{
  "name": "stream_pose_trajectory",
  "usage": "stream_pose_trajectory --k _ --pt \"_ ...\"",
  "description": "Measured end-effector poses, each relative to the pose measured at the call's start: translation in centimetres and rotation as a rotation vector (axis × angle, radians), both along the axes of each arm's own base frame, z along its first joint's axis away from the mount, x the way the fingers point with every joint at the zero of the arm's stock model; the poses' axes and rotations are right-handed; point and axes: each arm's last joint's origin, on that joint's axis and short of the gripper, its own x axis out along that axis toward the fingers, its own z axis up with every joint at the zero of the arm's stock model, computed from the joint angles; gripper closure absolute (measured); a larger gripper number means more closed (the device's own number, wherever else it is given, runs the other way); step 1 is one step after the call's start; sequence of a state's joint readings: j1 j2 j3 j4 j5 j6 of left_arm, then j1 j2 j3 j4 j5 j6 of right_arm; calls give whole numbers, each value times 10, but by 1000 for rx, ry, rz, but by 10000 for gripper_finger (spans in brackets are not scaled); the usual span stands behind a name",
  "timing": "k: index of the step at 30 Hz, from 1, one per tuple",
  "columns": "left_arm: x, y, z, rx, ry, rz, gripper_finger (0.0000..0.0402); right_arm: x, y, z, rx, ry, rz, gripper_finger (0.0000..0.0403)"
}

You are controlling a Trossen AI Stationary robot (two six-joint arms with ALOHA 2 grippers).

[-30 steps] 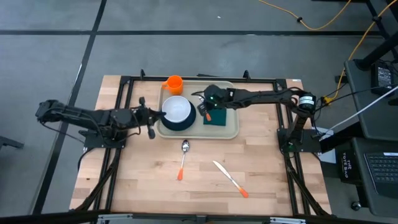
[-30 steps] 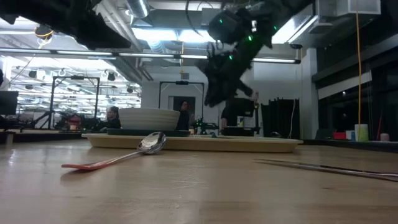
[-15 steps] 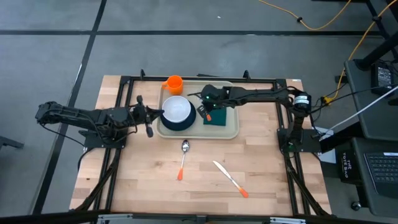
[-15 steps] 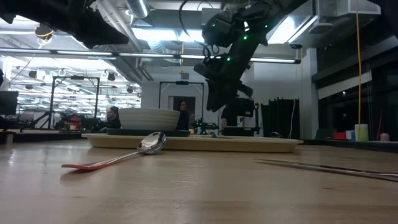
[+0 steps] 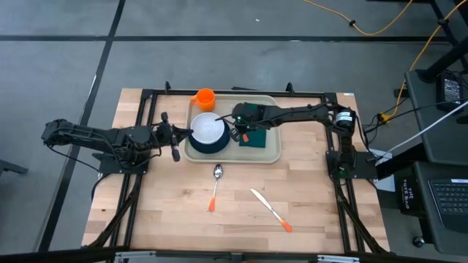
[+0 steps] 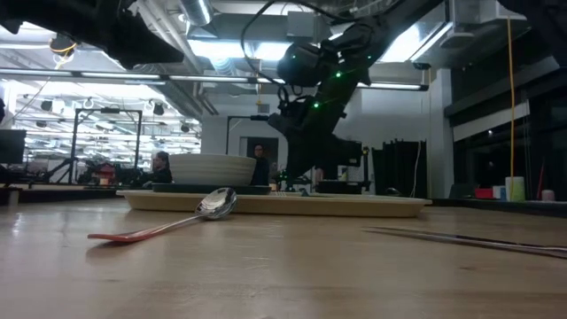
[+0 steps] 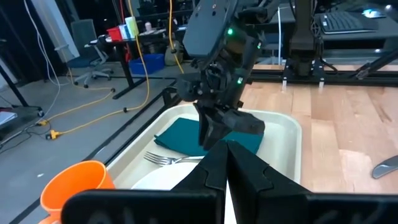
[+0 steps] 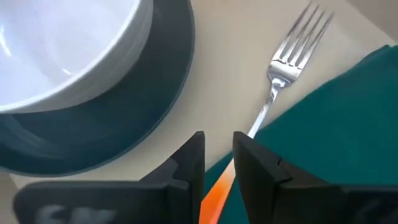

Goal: Set up tray
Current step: Put the orange fork on top of the green table napkin on the brown serving tray

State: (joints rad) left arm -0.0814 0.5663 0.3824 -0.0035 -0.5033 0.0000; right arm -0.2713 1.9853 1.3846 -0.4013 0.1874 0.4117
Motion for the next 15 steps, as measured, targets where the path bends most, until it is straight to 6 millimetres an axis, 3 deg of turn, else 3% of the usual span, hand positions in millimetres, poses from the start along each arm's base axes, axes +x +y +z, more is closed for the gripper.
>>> stream_pose_trajectory --k 15 --pt "0 0 0 -4 -1 1 398 6 -15 -19 -17 131 -26 315"
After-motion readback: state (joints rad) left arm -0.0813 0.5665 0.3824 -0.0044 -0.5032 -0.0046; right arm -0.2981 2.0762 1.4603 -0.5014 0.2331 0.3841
